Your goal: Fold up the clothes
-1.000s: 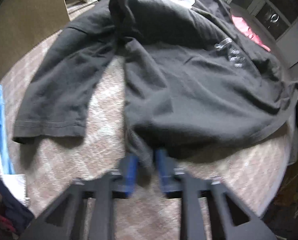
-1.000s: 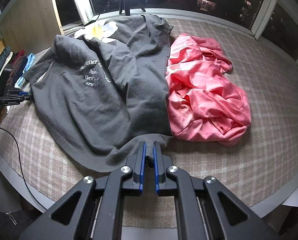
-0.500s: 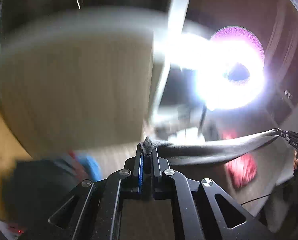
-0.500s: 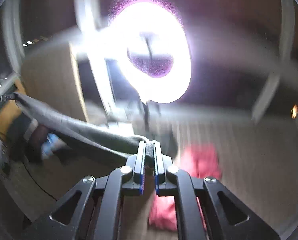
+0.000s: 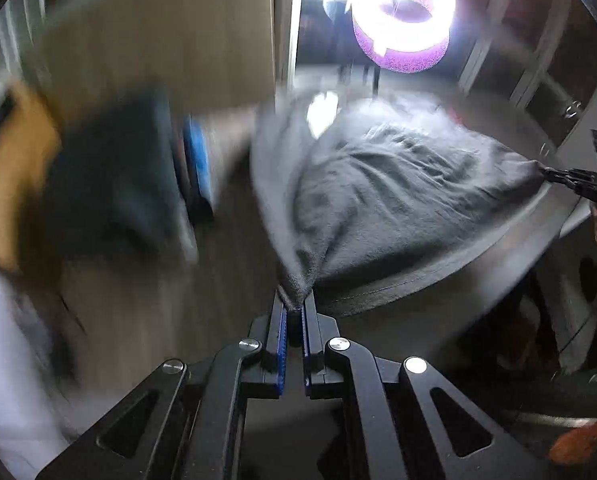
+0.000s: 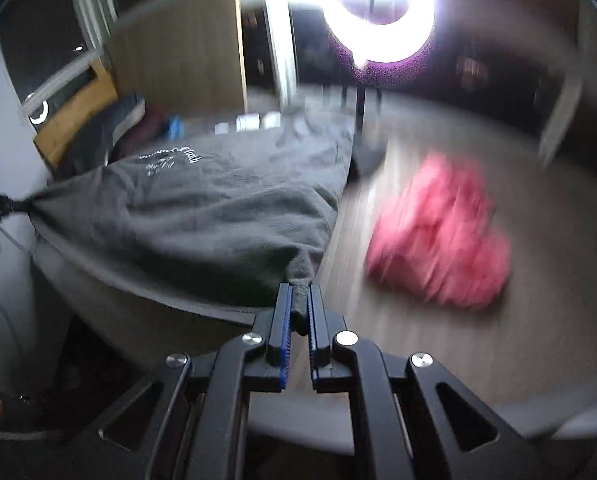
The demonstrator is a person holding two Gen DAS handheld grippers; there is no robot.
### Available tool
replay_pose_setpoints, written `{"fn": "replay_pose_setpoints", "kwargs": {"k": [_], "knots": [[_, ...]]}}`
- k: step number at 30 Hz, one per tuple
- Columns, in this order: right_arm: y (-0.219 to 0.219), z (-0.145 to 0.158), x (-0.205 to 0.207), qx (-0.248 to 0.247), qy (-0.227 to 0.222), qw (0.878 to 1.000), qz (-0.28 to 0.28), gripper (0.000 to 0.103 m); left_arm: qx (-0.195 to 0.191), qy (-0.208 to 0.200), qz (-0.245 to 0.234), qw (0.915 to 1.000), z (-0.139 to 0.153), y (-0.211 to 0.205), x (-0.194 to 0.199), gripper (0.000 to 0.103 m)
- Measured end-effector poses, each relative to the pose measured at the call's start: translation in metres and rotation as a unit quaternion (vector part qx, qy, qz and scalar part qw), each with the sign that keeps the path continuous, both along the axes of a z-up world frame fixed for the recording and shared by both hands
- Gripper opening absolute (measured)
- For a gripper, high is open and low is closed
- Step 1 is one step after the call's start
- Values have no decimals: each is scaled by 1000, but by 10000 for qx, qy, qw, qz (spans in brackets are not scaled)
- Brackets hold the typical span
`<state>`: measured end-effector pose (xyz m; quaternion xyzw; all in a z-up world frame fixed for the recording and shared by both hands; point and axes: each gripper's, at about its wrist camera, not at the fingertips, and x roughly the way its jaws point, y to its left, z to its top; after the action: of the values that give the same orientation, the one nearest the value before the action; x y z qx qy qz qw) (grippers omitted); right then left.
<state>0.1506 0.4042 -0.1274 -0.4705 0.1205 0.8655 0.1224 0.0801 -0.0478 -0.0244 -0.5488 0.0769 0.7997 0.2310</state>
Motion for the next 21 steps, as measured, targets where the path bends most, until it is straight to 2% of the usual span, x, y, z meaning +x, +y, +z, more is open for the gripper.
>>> {"fn": "replay_pose_setpoints", "kwargs": {"k": [3, 5, 7, 9, 12, 16, 18, 21], "knots": [[-17, -72, 26, -599, -463, 9968, -255, 7, 194, -796, 118, 9966, -76, -12, 19, 5], [-28, -104, 37, -862, -679, 9934, -344, 7, 275, -1049, 72, 9941, -101, -10, 26, 5], [-37, -114, 43, -795, -811, 9928, -388, 7, 306, -1204, 17, 9923, -115, -7, 31, 5], [-40, -116, 47, -831, -862, 9916, -496, 7, 337, -1288, -13, 9911, -120, -4, 31, 5], [-38, -99, 52, -744, -801, 9922, -602, 7, 392, -1204, -22, 9919, -112, -7, 26, 5], [-40, -62, 63, -550, -578, 9943, -713, 7, 590, -793, -115, 9950, -70, -13, 22, 5], [-47, -50, 70, -434, -515, 9951, -728, 7, 528, -880, -234, 9944, -79, -11, 24, 5], [-47, -69, 72, -447, -752, 9925, -848, 7, 409, -1100, -413, 9922, -102, -6, 26, 5]]}}
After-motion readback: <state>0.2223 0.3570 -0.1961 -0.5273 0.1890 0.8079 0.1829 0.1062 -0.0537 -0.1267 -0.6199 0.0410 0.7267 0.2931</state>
